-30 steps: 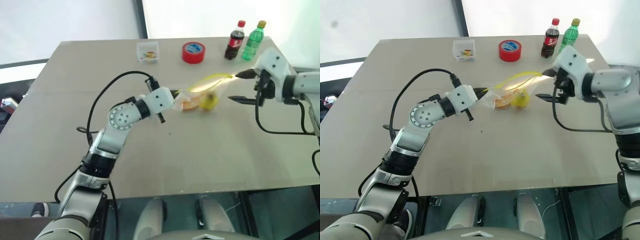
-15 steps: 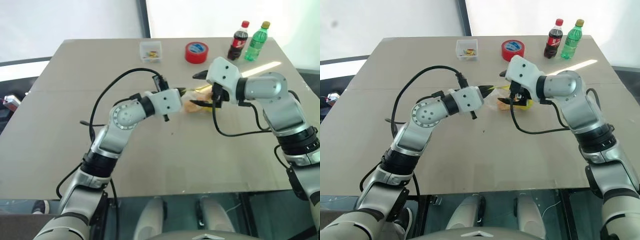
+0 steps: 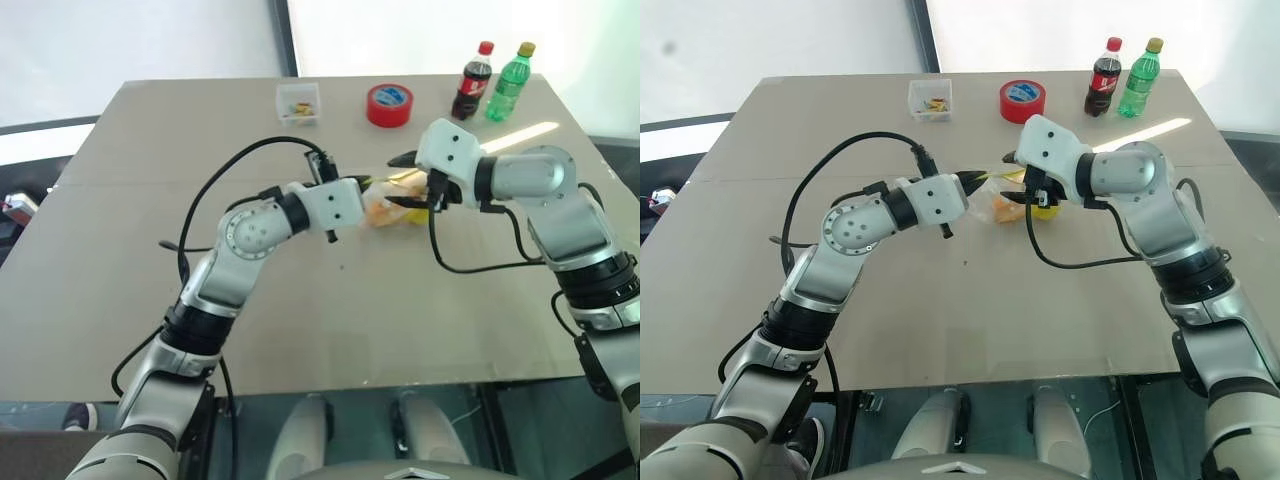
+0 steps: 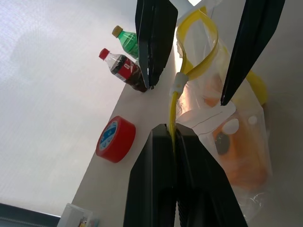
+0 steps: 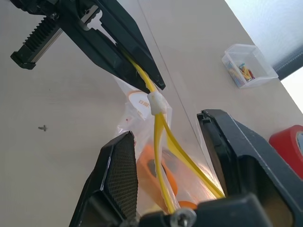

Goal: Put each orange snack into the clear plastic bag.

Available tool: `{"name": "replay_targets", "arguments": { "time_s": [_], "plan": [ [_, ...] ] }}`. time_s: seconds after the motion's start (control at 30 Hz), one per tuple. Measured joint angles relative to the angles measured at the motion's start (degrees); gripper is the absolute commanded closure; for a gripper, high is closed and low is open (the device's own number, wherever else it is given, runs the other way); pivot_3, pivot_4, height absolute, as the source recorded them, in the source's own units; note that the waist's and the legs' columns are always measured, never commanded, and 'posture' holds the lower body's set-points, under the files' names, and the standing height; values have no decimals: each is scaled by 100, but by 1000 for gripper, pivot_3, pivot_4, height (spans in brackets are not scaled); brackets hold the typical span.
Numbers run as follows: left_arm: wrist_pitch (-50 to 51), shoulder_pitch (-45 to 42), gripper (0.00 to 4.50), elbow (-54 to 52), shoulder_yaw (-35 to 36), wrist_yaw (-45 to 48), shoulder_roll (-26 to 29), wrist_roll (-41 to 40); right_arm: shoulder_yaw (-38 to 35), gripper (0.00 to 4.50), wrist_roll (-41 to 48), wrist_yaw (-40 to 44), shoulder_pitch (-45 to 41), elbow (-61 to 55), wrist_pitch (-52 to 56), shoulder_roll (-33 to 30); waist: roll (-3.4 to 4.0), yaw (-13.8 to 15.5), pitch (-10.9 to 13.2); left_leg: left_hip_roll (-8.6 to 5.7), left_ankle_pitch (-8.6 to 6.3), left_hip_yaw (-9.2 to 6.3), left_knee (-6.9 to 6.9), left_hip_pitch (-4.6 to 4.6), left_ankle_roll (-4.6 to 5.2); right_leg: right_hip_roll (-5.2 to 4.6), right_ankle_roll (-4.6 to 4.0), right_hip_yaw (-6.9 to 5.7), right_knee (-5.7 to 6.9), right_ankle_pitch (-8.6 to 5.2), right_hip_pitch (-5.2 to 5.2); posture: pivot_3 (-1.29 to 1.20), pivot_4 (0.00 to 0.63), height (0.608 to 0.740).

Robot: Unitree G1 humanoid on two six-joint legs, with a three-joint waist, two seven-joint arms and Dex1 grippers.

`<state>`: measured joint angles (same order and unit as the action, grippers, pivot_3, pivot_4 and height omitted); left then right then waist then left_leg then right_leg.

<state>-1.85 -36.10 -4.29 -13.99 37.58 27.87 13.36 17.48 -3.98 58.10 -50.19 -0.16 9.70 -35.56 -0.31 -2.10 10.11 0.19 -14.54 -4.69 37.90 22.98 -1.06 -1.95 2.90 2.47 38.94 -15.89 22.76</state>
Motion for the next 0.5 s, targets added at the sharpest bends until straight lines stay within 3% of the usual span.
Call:
{"name": "replay_targets", "arguments": {
  "time_s": [0.1,0.5],
  "plan": [
    [-4,0,4500,4,0,-3,-15,-1,-8,3090,32,0,22,-17,7,25,0,0,0,0,0,0,0,0,0,0,0,0,1,0,0,0,150,740],
    [278,-2,4500,29,56,-7,-225,-226,-50,3090,60,-121,41,-106,-269,119,0,-2,0,0,0,-1,1,0,0,0,0,0,2,0,0,0,150,740]
  ]
}}
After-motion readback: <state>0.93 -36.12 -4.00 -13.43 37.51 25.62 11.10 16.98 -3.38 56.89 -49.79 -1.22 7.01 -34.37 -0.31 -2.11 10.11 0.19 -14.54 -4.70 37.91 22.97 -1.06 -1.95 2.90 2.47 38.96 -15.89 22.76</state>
